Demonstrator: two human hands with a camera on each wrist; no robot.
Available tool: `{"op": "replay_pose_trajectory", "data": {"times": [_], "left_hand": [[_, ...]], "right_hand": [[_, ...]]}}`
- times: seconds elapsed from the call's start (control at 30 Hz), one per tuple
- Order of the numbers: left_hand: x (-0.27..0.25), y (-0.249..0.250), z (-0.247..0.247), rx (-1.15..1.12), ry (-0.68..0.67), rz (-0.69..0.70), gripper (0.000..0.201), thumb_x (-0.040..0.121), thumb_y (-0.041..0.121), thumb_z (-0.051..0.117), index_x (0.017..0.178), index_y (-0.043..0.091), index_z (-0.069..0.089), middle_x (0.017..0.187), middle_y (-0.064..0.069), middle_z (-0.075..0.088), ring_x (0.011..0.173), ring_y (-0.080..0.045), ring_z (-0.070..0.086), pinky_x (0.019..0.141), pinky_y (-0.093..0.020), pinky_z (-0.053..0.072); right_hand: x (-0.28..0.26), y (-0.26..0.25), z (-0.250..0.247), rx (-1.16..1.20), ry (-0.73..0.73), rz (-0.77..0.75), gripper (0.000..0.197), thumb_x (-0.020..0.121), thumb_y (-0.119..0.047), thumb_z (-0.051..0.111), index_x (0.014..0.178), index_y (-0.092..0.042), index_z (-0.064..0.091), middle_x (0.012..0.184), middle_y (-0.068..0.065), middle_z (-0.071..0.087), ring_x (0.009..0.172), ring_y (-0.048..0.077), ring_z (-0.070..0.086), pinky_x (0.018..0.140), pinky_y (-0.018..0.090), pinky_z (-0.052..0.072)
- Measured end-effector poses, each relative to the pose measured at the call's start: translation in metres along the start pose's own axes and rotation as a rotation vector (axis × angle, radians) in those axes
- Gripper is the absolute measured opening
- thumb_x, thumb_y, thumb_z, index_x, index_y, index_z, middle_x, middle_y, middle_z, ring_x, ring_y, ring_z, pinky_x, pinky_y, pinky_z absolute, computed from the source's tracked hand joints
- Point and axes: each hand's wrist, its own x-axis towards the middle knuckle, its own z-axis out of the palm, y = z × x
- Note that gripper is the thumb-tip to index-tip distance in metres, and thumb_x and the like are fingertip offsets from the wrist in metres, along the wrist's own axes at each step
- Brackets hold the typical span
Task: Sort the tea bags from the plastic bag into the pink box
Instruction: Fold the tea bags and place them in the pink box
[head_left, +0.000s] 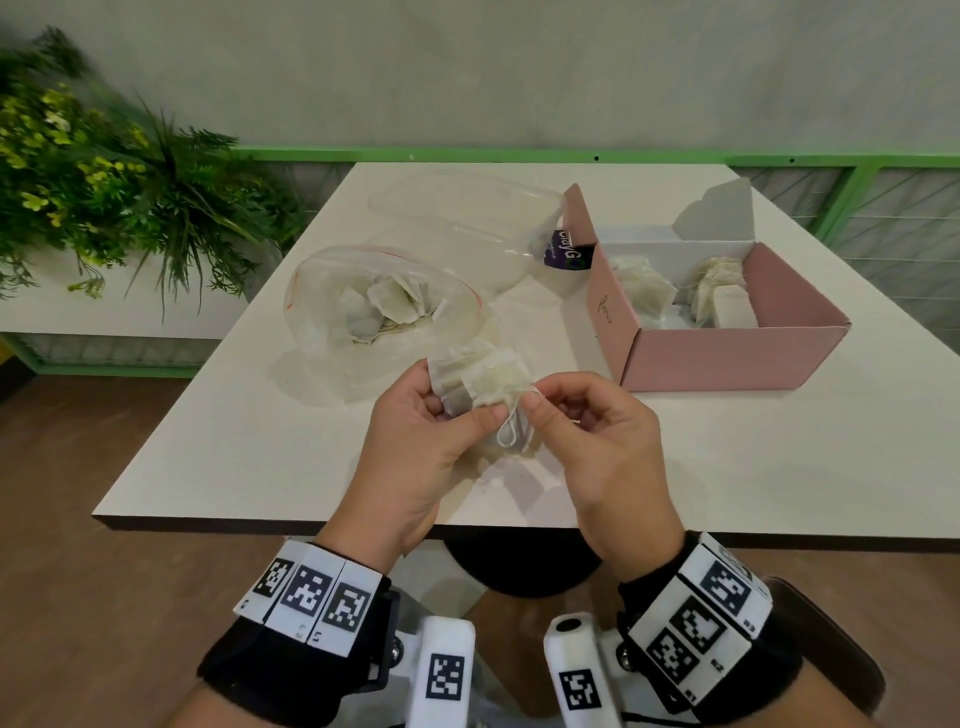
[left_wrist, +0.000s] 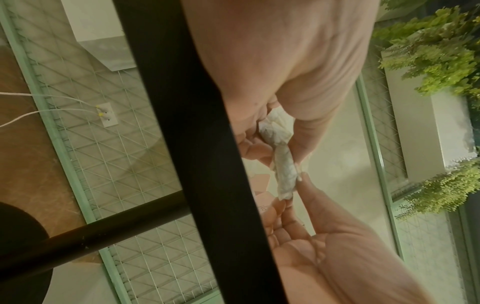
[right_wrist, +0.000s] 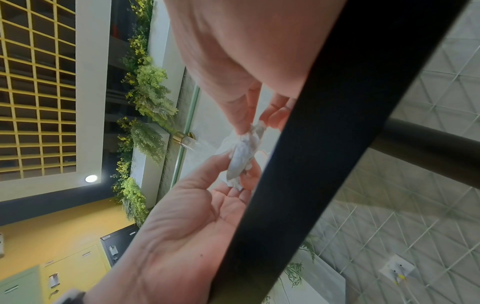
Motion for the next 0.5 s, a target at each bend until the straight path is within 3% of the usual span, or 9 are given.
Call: {"op": "replay_pose_trajectory", "data": {"times": [0.17,0.37,0.5], "left_hand": [[-0.001,0.002,0.0,-0.029,-0.017,-0.004,0.043,0.079,-0.01,0.073,0.12,0.001,0.066,0.107,-0.021,0.076,0.093,-0.03,0.076,0.075,-0.036,0.062],[0.002,0.0,-0.001,-0.057,0.001,0.019,0.042,0.076,0.003,0.074,0.118,0.004,0.067,0.11,-0.017,0.077,0.097,-0.026,0.075,0.079,-0.032,0.061],[0.005,-0.004,-0.003,-0.048,0.041,0.025,0.04,0.078,0.008,0.071,0.117,0.006,0.067,0.11,-0.015,0.077,0.099,-0.026,0.075,0.084,-0.038,0.062]], "right_hand": [[0.002,0.0,-0.001,0.063,0.016,0.031,0.003,0.09,-0.003,0.07,0.092,-0.003,0.072,0.086,0.015,0.072,0.081,0.026,0.068,0.079,0.04,0.057],[0.005,-0.003,-0.001,0.194,0.055,0.145,0.003,0.086,-0.011,0.071,0.087,-0.01,0.07,0.082,0.009,0.067,0.078,0.023,0.061,0.077,0.037,0.054],[0.008,-0.011,-0.008,0.427,0.052,0.288,0.002,0.089,-0.007,0.063,0.088,-0.006,0.062,0.083,0.01,0.061,0.078,0.022,0.059,0.076,0.032,0.053]]}}
